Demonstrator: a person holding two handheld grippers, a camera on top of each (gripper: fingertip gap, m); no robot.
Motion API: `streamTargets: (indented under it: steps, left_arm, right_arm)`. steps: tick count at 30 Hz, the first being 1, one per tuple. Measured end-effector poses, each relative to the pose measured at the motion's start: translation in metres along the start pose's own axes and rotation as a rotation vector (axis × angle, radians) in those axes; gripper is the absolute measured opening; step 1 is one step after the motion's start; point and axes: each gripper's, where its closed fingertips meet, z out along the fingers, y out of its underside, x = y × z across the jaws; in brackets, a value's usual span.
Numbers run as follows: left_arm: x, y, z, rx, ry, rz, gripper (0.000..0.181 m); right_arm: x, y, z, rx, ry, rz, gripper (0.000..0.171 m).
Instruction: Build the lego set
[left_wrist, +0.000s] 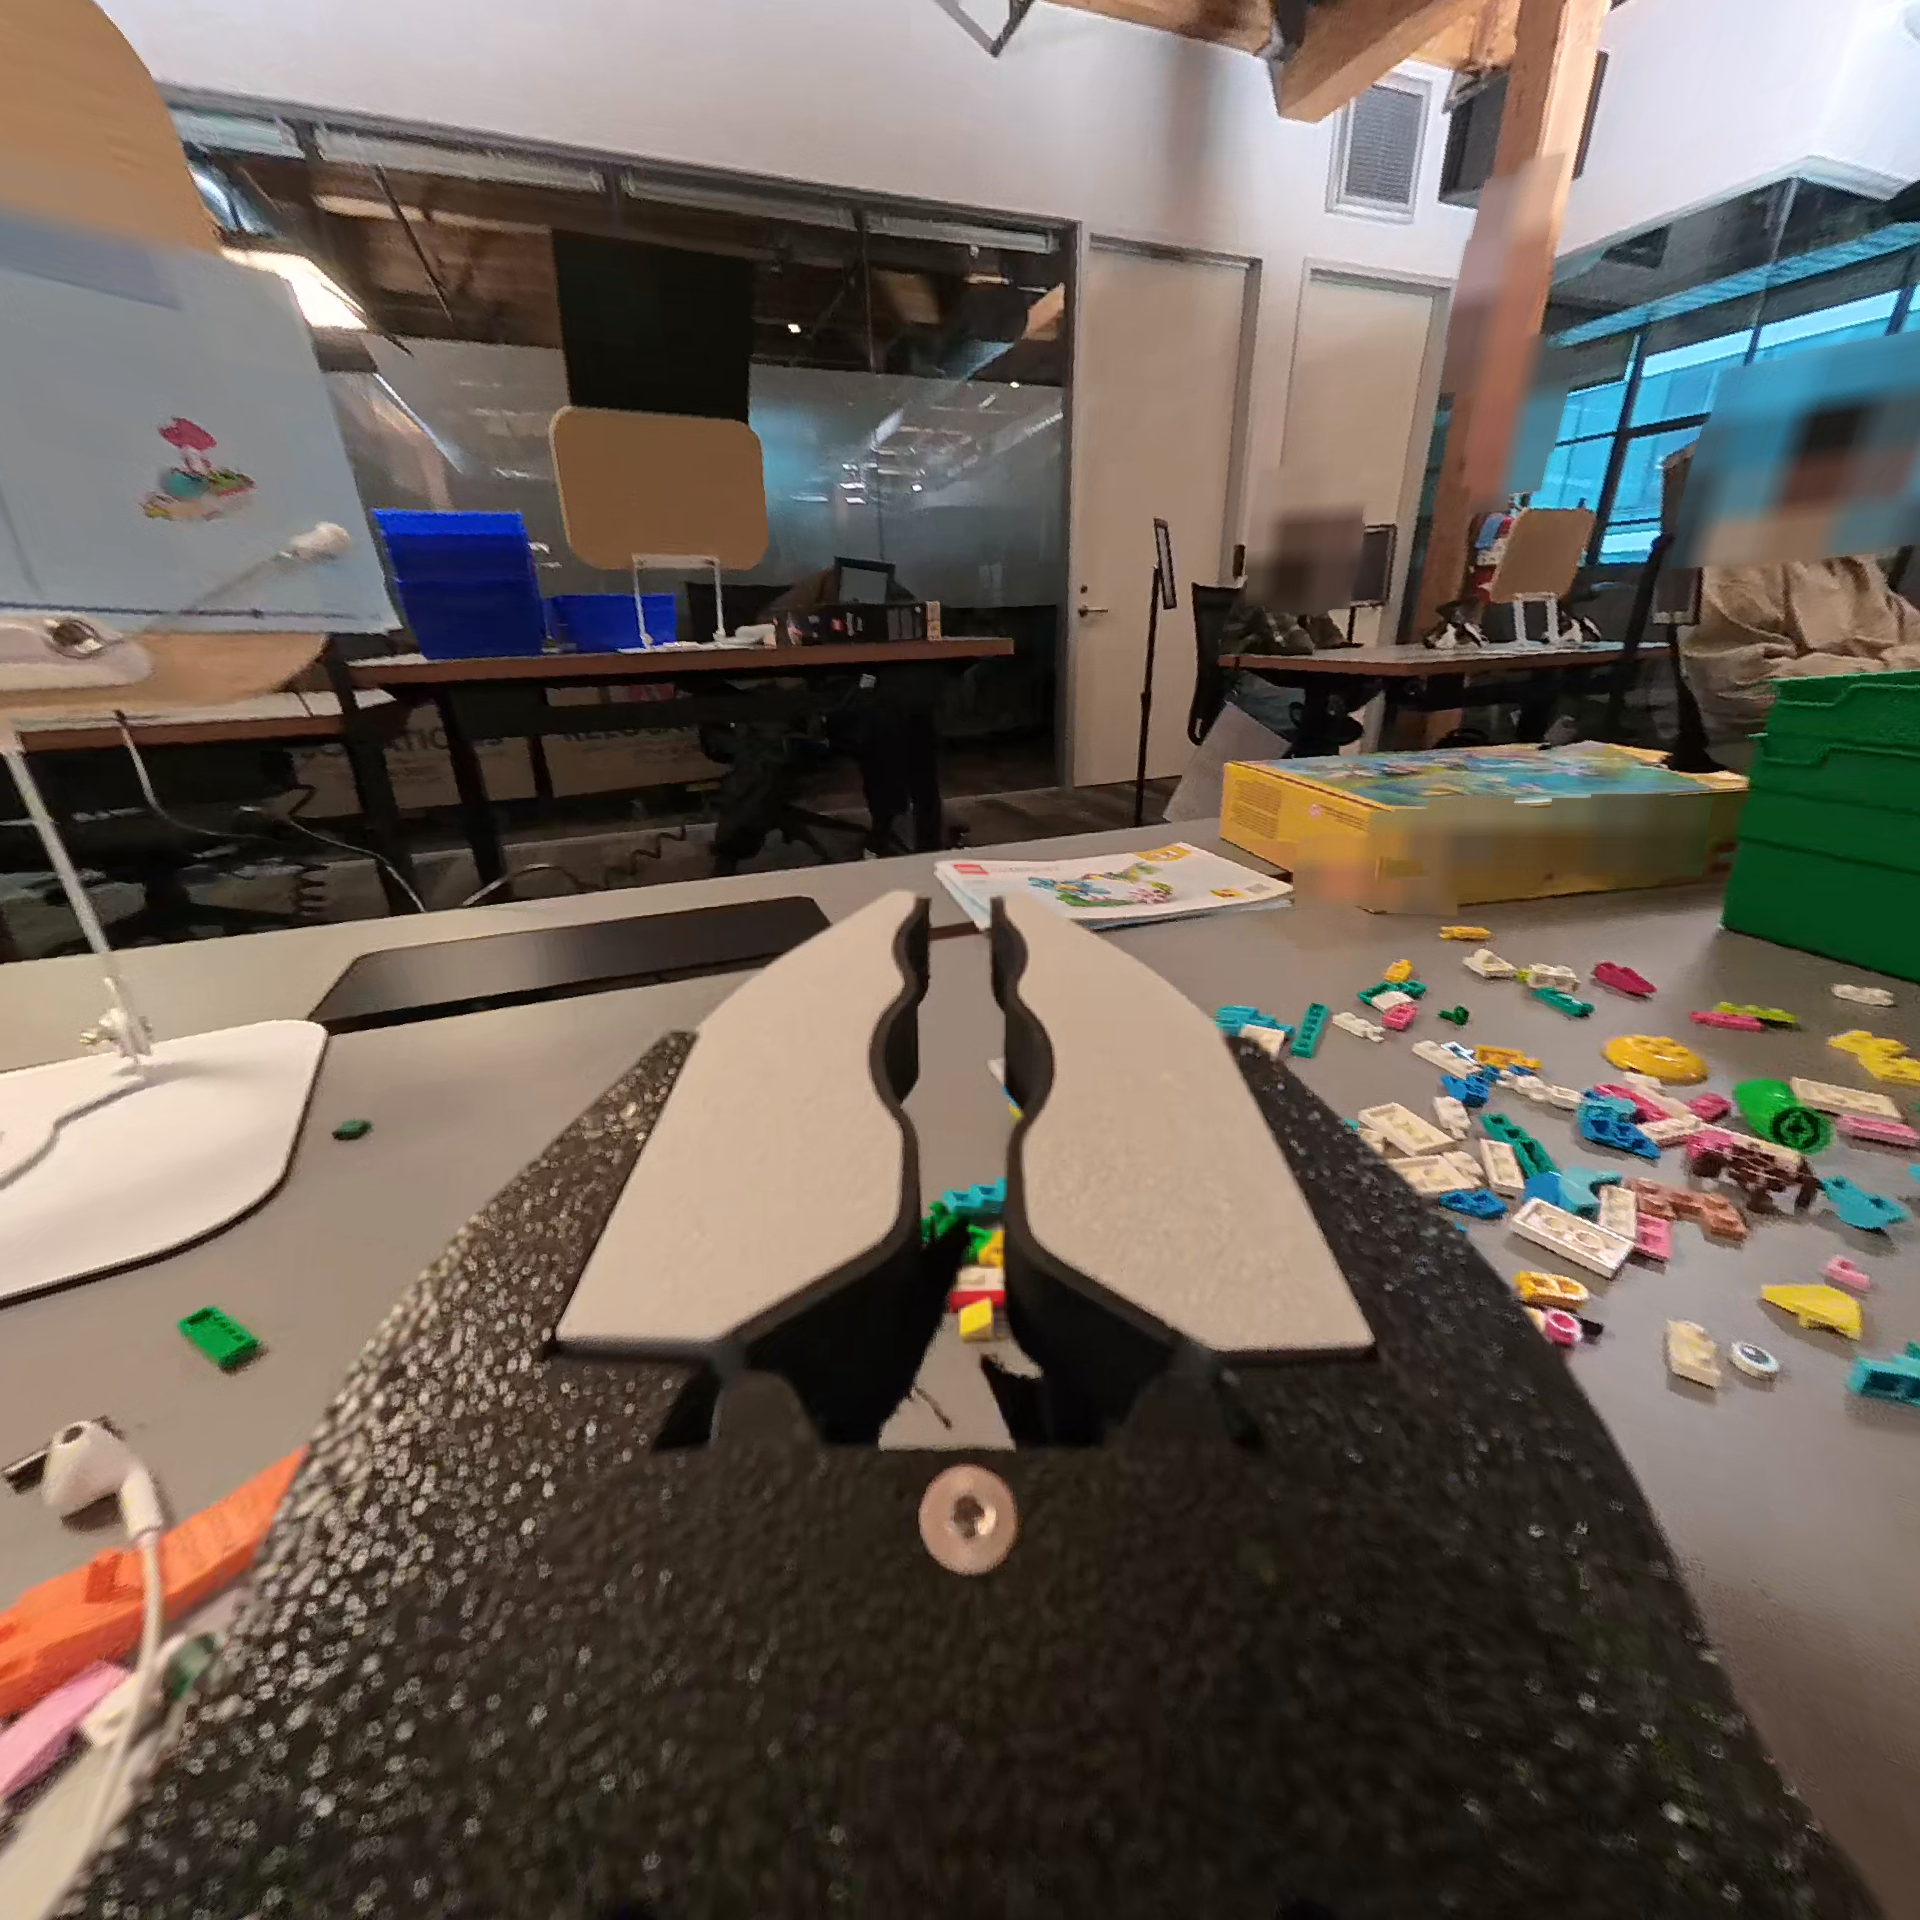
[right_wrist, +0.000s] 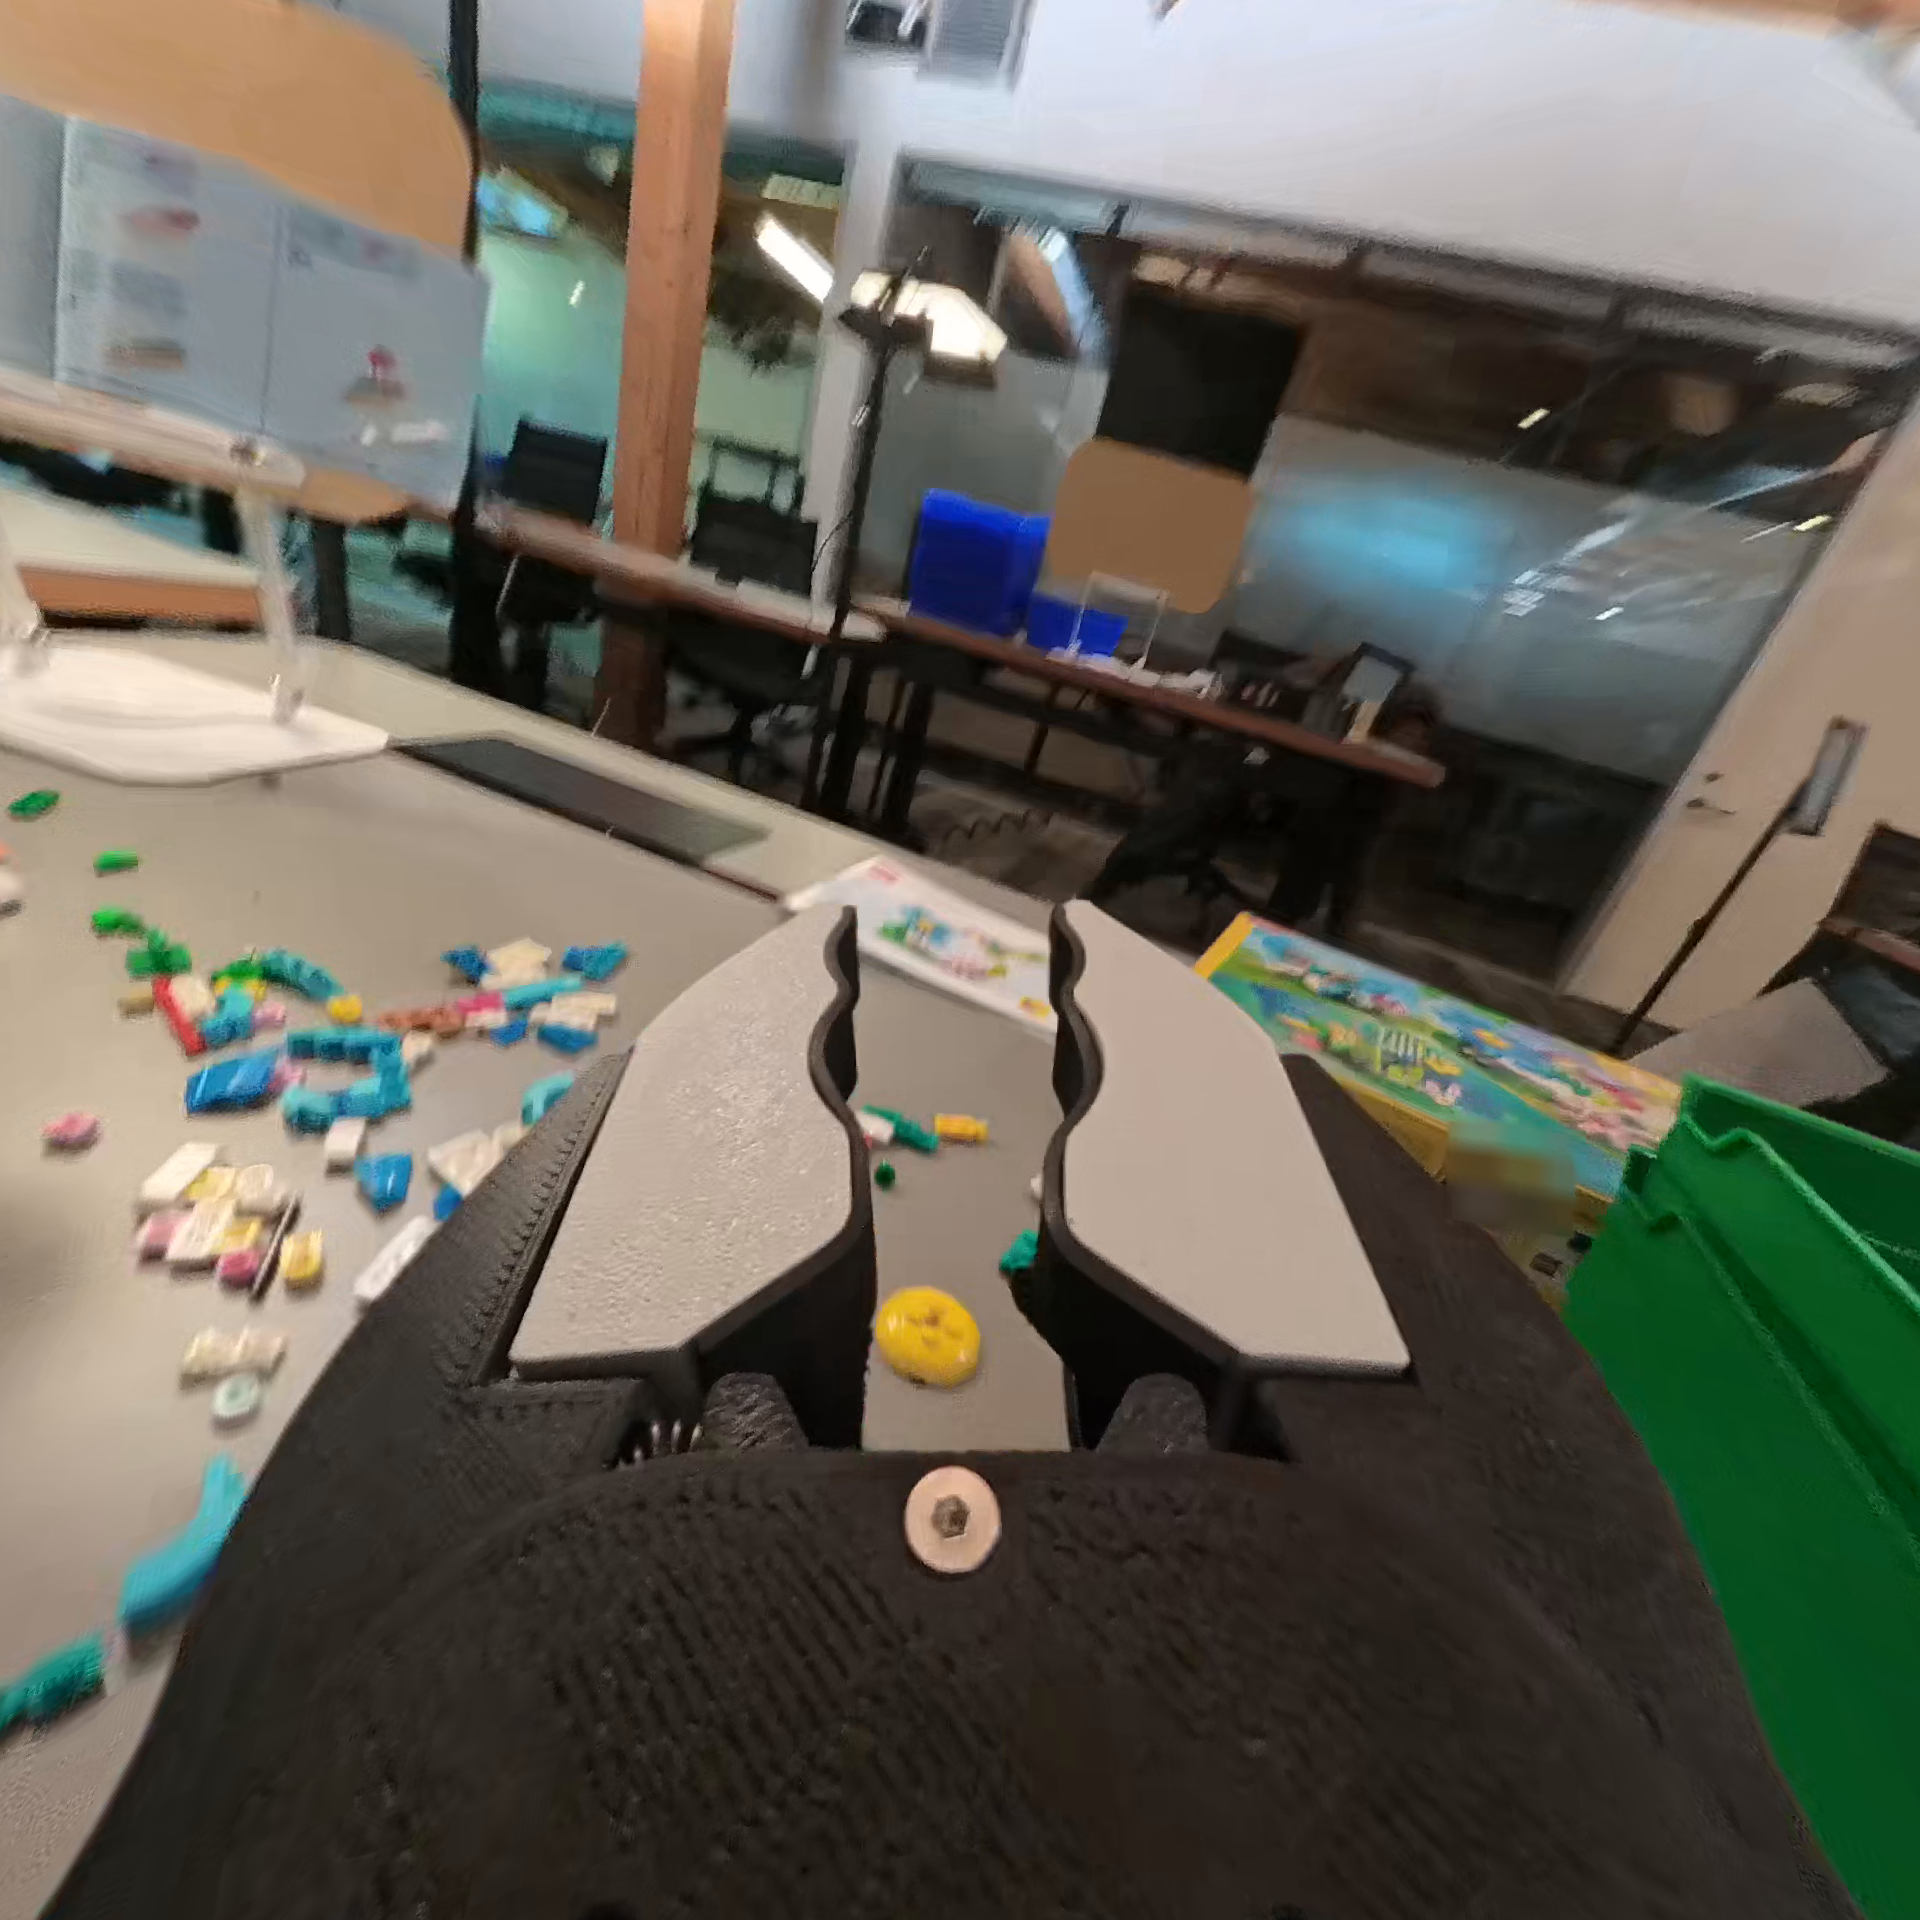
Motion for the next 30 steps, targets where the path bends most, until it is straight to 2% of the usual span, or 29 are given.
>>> streamTargets:
  steps: [7,12,17,24,30]
  left_arm:
    - [0.001,0.004,0.004,-0.02,0.042,-0.077,0.017]
    - [0.003,0.005,0.005,-0.029,0.058,-0.078,0.017]
    - [0.009,0.006,0.005,-0.034,0.08,-0.04,0.017]
    - [0.012,0.007,0.006,-0.045,0.089,-0.015,0.016]
    - [0.009,0.008,0.007,-0.056,0.077,-0.026,0.014]
  right_arm:
    - [-0.012,0.055,0.011,-0.437,-0.338,0.016,0.019]
    - [-0.035,0.099,0.047,-0.795,-0.45,0.115,0.007]
    - [-0.058,0.123,0.07,-1.108,-0.546,0.278,0.006]
    - [-0.069,0.148,0.071,-1.397,-0.565,0.276,0.018]
    - [-0.07,0.15,0.072,-1.435,-0.579,0.184,0.007]
